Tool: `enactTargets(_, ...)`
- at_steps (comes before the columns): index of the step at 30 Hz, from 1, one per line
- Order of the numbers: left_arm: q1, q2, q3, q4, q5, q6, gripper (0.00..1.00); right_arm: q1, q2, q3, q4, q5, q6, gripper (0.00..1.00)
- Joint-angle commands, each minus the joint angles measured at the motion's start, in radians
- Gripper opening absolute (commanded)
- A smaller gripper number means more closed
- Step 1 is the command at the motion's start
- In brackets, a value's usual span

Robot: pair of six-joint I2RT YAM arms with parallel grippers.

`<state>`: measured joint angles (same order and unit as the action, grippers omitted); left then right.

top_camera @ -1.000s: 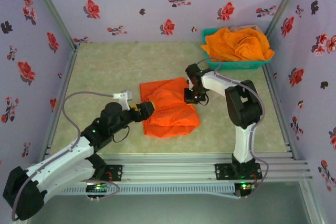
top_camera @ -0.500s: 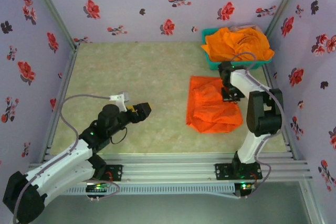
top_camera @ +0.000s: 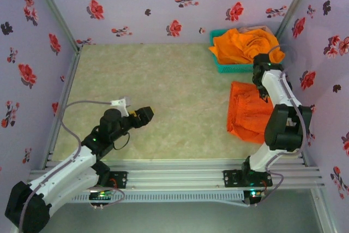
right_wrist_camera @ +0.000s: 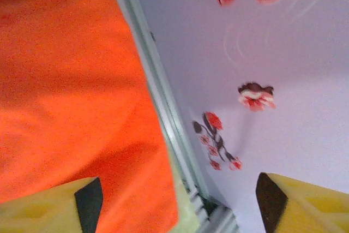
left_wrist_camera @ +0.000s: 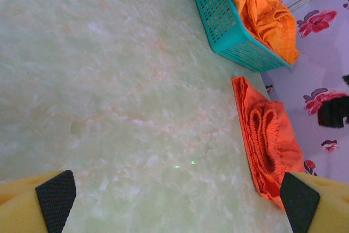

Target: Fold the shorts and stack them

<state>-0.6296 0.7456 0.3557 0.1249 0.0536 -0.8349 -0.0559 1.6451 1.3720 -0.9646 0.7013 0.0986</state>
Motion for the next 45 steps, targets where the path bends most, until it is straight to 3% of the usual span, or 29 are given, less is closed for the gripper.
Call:
enactTargets(1,0.011,-0.011,-0.015,0.039,0.015,-0.001,0.99,0.061,-0.077,0.097,0.021,-0.216,0.075,0.9)
enactTargets(6,0.011,-0.012,-0.018,0.04,0.018,-0.009,0.99,0.113,0.002,0.281,0.101,-0.328,0.158,0.93)
enactTargets(12,0.013,-0.023,-0.022,0.028,0.02,-0.016,0.99,0.111,0.314,0.65,0.088,-0.276,0.162,0.92)
enactTargets(19,0.02,-0.015,-0.037,0.027,0.011,-0.017,1.0,0.105,0.733,1.216,-0.057,-0.302,0.179,0.9)
enactTargets(24,0.031,0.004,-0.041,0.021,0.01,-0.011,0.99,0.08,0.861,1.276,0.013,-0.263,0.228,0.83)
enactTargets(27,0.036,0.017,-0.04,0.019,0.009,-0.008,0.99,0.057,0.896,1.276,0.069,-0.287,0.246,0.76)
enactTargets(31,0.04,0.045,-0.04,0.029,0.009,-0.004,1.0,0.041,0.912,1.277,0.15,-0.305,0.226,0.53)
enactTargets(37,0.044,0.103,-0.035,0.065,0.017,-0.009,0.99,0.037,0.905,1.323,0.18,-0.343,0.194,0.01)
enactTargets(45,0.043,0.096,-0.036,0.078,0.025,-0.024,0.99,0.112,0.708,1.319,0.19,-0.418,0.173,0.0)
